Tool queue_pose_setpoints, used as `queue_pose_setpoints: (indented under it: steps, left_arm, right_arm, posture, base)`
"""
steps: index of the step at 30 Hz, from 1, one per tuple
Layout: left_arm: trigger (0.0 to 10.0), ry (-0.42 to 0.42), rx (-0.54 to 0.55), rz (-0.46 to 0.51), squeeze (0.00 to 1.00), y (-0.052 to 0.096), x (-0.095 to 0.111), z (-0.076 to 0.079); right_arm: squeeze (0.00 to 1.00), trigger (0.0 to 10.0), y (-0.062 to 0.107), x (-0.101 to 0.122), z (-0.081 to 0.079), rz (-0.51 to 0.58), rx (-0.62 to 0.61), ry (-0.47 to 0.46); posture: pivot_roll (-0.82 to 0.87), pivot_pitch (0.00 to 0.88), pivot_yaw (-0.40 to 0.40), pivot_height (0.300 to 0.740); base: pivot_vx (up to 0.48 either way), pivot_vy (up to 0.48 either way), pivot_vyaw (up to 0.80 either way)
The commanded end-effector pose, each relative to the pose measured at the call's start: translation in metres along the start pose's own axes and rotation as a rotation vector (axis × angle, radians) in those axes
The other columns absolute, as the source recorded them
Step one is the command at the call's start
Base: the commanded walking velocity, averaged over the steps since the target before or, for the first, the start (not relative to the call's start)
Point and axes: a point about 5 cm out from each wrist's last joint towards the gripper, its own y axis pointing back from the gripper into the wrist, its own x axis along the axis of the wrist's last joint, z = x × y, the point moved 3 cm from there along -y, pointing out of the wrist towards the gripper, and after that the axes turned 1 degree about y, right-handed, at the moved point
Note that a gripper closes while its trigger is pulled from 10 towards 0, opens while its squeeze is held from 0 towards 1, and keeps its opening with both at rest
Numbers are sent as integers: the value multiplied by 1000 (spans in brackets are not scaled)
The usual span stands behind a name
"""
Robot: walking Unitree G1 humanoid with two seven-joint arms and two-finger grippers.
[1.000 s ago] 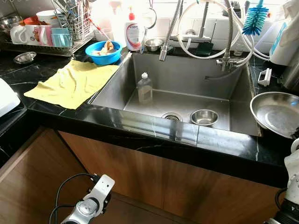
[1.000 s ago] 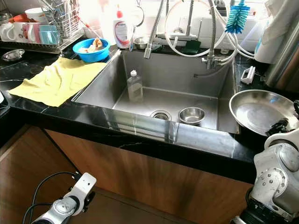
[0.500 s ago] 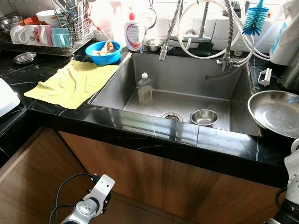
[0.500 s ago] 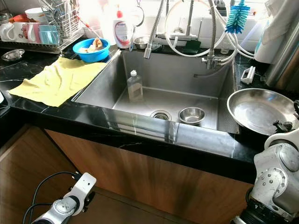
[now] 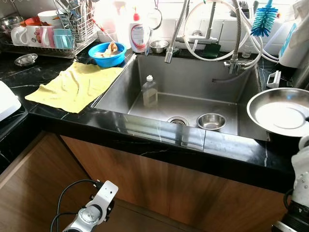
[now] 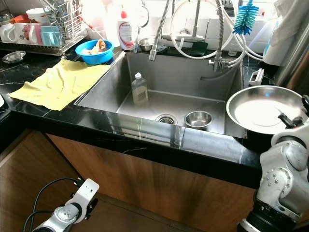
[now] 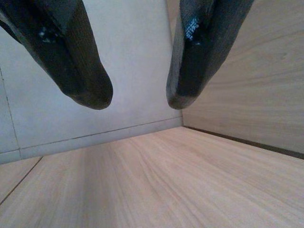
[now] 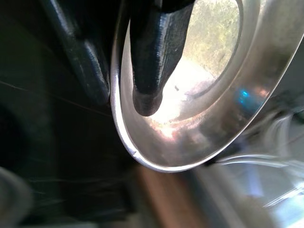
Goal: Kitchen organization
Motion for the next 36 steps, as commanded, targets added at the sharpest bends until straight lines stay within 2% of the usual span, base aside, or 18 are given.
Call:
queue_pose_setpoints:
  steps: [1, 2, 3, 7, 10, 11, 12, 13, 16, 17, 20, 24, 27, 29, 36]
  left_arm:
    - [10000, 4, 10, -10, 0, 1, -4, -4]
    - [10000, 4, 11, -11, 0, 1, -4, -4]
    - [10000, 5, 13, -11, 0, 1, -4, -4]
    - [10000, 7, 14, -10, 0, 1, -4, -3]
    - [10000, 10, 15, -9, 0, 1, -4, -3]
    - [10000, 12, 15, -8, 0, 1, -3, -3]
    - [10000, 12, 15, -8, 0, 1, -3, -3]
    - [10000, 15, 16, -7, 0, 1, -3, -2]
    - [10000, 17, 16, -6, 0, 1, -2, -2]
    - [10000, 17, 16, -6, 0, 1, -2, -2]
    - [10000, 21, 19, -3, 0, 0, -1, -2]
    - [10000, 28, 24, 1, 0, 0, 0, -2]
    - [10000, 36, 28, 5, 0, 0, 1, -2]
    - [10000, 42, 31, 8, 0, 0, 2, -2]
    - [10000, 51, 35, 13, 0, -1, 3, -2]
  right_arm:
    - [0, 6784, 0, 6, -18, 34, 82, 42]
    - [0, 10000, -1, 8, -21, 49, 92, 75]
    - [0, 10000, -2, 11, -31, 73, 132, 112]
    - [0, 10000, -5, 7, -48, 66, 206, 131]
    - [0, 10000, -6, 0, -64, 58, 290, 191]
    - [0, 10000, -7, -4, -74, 56, 353, 231]
    - [0, 10000, -7, -4, -74, 56, 353, 231]
    - [0, 10000, -10, -7, -85, 64, 400, 286]
    - [0, 10000, -14, -11, -100, 79, 471, 358]
    - [0, 10000, -14, -11, -100, 79, 471, 358]
    - [0, 10000, -21, -23, -116, 76, 564, 472]
    - [0, 10000, -27, -29, -122, 77, 603, 524]
    - [0, 10000, -36, -41, -123, 71, 612, 643]
    - [0, 10000, -44, -47, -117, 73, 585, 728]
    - [0, 10000, -54, -58, -107, 16, 561, 765]
  posture:
    - [-76, 0, 52, 740]
    - [-75, 0, 51, 740]
    - [-74, 0, 49, 740]
    - [-71, 0, 46, 740]
    - [-70, 0, 44, 740]
    - [-69, 0, 43, 740]
    - [-69, 0, 43, 740]
    - [-70, 0, 41, 740]
    - [-70, 0, 40, 740]
    - [-70, 0, 40, 740]
    - [-71, 0, 38, 740]
    - [-66, 0, 35, 740]
    - [-67, 0, 35, 740]
    - [-62, 0, 30, 740]
    - [-57, 0, 26, 740]
  base:
    - [0, 0, 0]
    - [0, 0, 0]
    - [0, 0, 0]
    - [0, 0, 0]
    - [0, 0, 0]
    - [0, 0, 0]
    - [0, 0, 0]
    - [0, 0, 0]
    - [0, 0, 0]
    - [0, 0, 0]
    - [0, 0, 0]
    - [0, 0, 0]
    - [0, 0, 0]
    - [0, 0, 0]
    - [0, 0, 0]
